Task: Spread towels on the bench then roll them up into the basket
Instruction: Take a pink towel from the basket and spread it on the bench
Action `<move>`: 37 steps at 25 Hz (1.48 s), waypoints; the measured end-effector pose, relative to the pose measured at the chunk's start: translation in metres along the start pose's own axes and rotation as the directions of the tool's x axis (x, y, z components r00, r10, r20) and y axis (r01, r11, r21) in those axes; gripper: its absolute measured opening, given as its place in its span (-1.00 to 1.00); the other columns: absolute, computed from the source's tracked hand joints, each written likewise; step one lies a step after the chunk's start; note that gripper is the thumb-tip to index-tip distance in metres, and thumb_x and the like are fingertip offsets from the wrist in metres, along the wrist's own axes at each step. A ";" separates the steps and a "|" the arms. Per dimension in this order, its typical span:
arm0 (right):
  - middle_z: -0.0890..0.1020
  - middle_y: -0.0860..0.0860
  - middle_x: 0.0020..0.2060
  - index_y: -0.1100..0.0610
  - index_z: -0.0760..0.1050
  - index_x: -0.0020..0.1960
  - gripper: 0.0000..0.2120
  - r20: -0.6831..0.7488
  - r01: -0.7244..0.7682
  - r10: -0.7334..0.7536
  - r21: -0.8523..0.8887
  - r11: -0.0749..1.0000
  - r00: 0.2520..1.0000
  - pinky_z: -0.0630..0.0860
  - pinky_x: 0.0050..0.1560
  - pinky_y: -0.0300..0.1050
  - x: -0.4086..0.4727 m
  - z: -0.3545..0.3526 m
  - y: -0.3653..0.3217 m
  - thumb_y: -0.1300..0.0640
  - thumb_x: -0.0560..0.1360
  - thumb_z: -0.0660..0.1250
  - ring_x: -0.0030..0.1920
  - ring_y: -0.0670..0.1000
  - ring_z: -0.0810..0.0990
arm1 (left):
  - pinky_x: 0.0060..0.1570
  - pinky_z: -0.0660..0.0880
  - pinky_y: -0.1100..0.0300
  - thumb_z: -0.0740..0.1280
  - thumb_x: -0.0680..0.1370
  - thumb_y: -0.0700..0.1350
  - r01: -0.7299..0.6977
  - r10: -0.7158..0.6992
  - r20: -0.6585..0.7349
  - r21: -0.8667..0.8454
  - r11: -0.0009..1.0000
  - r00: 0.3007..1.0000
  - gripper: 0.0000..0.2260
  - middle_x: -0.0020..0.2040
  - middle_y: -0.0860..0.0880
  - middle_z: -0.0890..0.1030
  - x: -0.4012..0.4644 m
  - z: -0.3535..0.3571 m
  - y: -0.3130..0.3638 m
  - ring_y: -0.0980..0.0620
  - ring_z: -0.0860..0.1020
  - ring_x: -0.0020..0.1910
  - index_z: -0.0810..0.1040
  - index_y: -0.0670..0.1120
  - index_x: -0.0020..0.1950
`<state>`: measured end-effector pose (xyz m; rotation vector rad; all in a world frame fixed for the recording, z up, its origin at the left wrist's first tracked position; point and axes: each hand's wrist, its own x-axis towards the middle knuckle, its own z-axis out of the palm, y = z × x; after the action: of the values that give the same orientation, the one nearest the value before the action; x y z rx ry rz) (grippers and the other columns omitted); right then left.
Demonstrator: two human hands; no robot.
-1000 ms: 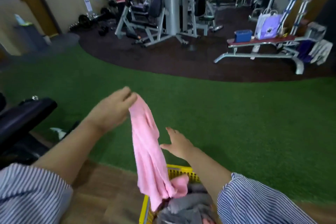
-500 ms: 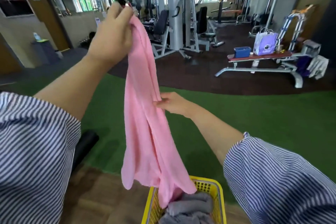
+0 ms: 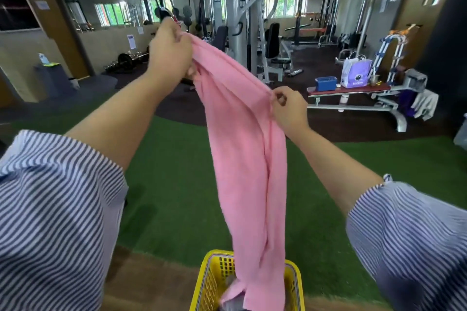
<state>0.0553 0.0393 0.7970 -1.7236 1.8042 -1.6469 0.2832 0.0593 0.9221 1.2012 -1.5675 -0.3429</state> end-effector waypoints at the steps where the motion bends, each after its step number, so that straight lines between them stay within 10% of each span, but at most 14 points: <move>1: 0.56 0.09 -0.19 0.15 0.54 -0.01 -0.87 -0.005 0.023 -0.023 0.058 0.998 1.000 0.49 -0.12 -0.11 -0.012 0.002 -0.003 0.12 0.49 0.32 -0.18 0.01 0.50 | -0.62 0.42 0.25 0.06 0.62 -0.24 0.047 -0.046 0.030 -0.062 0.997 0.999 -0.91 -0.27 -0.06 0.42 -0.003 0.011 0.008 0.17 0.40 -0.66 0.28 -0.10 -0.05; 5: 0.61 0.03 -0.09 0.12 0.55 0.03 -0.76 0.197 0.130 -0.157 0.145 0.981 0.968 0.58 -0.03 -0.08 -0.063 0.007 -0.007 0.04 0.41 0.38 -0.11 0.01 0.60 | -0.57 0.53 0.10 0.09 0.60 -0.28 0.189 -0.137 0.269 -0.179 0.965 0.953 -0.84 -0.39 -0.12 0.37 -0.027 0.056 0.016 0.05 0.44 -0.67 0.23 -0.08 -0.14; 10: 0.60 0.00 -0.27 0.19 0.52 -0.02 -0.90 0.231 0.024 -0.055 0.134 0.991 0.971 0.46 -0.15 -0.17 -0.083 0.001 0.010 0.25 0.53 0.23 -0.28 -0.03 0.54 | -0.46 0.57 0.02 0.06 0.58 -0.33 0.372 -0.291 0.266 -0.339 0.864 0.919 -0.80 -0.25 -0.14 0.40 -0.032 0.066 0.015 0.00 0.47 -0.64 0.25 -0.06 -0.16; 14: 0.39 -0.05 -0.33 0.20 0.31 -0.06 -0.79 0.262 -0.094 0.011 0.307 0.947 0.965 0.28 -0.34 -0.21 -0.085 -0.014 0.001 0.06 0.56 0.23 -0.37 -0.10 0.31 | -0.39 0.60 0.02 0.07 0.59 -0.33 0.371 -0.299 0.260 -0.292 0.882 0.918 -0.79 -0.26 -0.21 0.49 -0.033 0.059 0.020 -0.04 0.53 -0.59 0.46 -0.17 -0.11; 19: 0.44 0.04 -0.20 0.22 0.38 -0.05 -0.82 0.278 0.192 -0.159 -0.093 0.977 0.947 0.34 -0.19 -0.09 -0.078 -0.017 0.018 0.32 0.38 0.30 -0.21 0.04 0.41 | -0.39 0.60 0.07 0.08 0.59 -0.32 0.320 -0.301 0.109 -0.286 0.903 0.947 -0.75 -0.27 -0.24 0.54 -0.026 0.039 0.020 -0.06 0.59 -0.54 0.53 -0.19 -0.14; 26: 0.57 0.04 -0.21 0.25 0.56 0.00 -0.74 -0.110 0.079 -0.079 0.002 0.997 0.991 0.30 -0.28 -0.54 -0.031 -0.075 0.013 0.43 0.42 0.17 -0.21 -0.03 0.47 | -0.43 0.41 0.33 0.45 0.40 0.05 -0.185 -0.026 0.461 0.407 0.894 0.887 -0.66 -0.49 0.07 0.48 -0.056 0.021 -0.022 0.17 0.47 -0.47 0.40 -0.13 -0.35; 30: 0.58 0.13 -0.04 0.20 0.57 0.06 -0.71 -0.144 0.132 -0.160 -0.186 0.974 0.976 0.35 -0.10 -0.22 -0.013 -0.089 0.013 0.34 0.44 0.17 -0.06 0.09 0.50 | -0.17 0.37 0.10 0.29 0.54 -0.03 -0.331 0.035 0.436 0.626 0.706 0.899 -0.82 -0.16 -0.06 0.42 -0.059 0.047 -0.034 -0.17 0.50 -0.12 0.41 -0.07 -0.21; 33: 0.59 0.18 -0.10 0.25 0.57 0.02 -0.75 -0.158 -0.069 0.032 -0.238 0.969 0.987 0.31 -0.19 -0.17 -0.012 -0.095 0.020 0.34 0.42 0.20 -0.10 0.14 0.51 | -0.15 0.47 0.06 0.15 0.57 -0.16 -0.281 0.063 0.407 0.502 0.818 0.911 -0.83 -0.16 -0.16 0.48 -0.056 0.062 -0.013 -0.20 0.54 -0.12 0.42 -0.12 -0.21; 35: 0.60 0.11 -0.22 0.21 0.56 -0.05 -0.87 -0.108 -0.128 0.117 -0.099 0.987 0.987 0.34 -0.27 -0.21 -0.032 -0.079 0.022 0.26 0.42 0.29 -0.16 0.13 0.57 | -0.26 0.56 0.12 0.12 0.58 -0.22 -0.011 -0.062 0.313 0.227 0.974 0.948 -0.79 -0.25 -0.16 0.54 -0.051 0.074 0.006 -0.13 0.59 -0.25 0.42 -0.18 -0.24; 37: 0.59 0.03 -0.32 0.06 0.50 -0.17 -0.85 0.008 -0.141 0.141 0.106 0.984 0.990 0.50 -0.26 -0.14 -0.064 -0.059 0.022 -0.01 0.42 0.39 -0.24 0.04 0.62 | -0.41 0.54 0.25 0.12 0.60 -0.24 0.346 -0.294 0.276 -0.161 0.924 0.915 -0.79 -0.25 -0.10 0.53 -0.051 0.090 0.019 0.01 0.57 -0.35 0.37 -0.14 -0.24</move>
<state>0.0203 0.1167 0.7683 -1.5157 1.7595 -1.6528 0.1921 0.0782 0.8737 1.2882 -1.4944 -0.8813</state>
